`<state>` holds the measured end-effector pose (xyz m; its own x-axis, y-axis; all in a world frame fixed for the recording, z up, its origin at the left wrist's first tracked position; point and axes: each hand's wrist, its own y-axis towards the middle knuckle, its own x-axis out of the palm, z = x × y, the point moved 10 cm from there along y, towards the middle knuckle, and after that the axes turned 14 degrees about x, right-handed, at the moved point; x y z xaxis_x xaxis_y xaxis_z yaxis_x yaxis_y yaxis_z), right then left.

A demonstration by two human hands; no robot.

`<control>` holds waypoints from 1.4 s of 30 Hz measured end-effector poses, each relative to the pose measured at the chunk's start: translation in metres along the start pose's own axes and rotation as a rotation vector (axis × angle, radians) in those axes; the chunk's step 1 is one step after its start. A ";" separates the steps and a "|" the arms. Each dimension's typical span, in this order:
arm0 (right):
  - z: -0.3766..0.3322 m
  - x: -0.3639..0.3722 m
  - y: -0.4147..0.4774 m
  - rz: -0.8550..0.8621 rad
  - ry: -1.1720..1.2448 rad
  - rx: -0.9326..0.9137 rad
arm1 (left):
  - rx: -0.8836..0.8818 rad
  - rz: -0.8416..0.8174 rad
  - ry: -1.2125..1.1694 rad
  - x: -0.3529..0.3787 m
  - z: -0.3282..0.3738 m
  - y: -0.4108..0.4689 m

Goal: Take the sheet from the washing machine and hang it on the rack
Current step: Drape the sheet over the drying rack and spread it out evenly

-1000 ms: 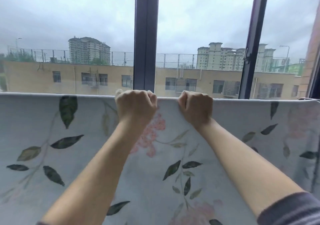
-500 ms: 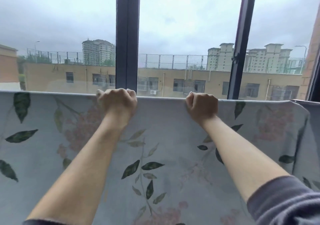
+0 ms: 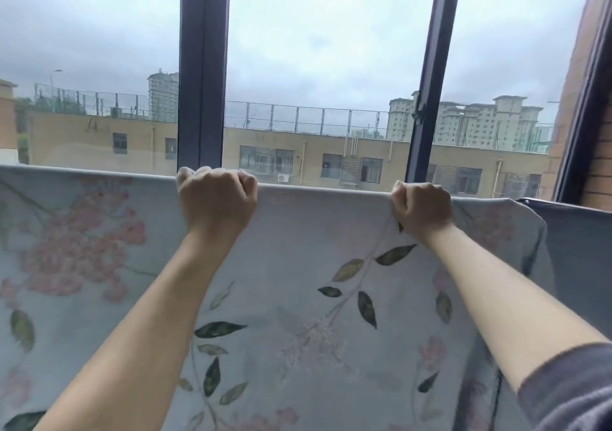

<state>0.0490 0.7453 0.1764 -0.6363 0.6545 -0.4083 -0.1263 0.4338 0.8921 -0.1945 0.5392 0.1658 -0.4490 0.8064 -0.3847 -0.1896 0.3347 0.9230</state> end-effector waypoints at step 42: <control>0.461 -0.005 -0.001 -0.562 -0.031 0.536 | 0.234 -0.136 -0.075 0.077 0.421 0.029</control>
<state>0.4027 1.0270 0.0880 -0.5631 0.2611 -0.7841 -0.0337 0.9407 0.3375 0.1327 0.8166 0.1639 -0.3660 0.7771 -0.5121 -0.0336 0.5389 0.8417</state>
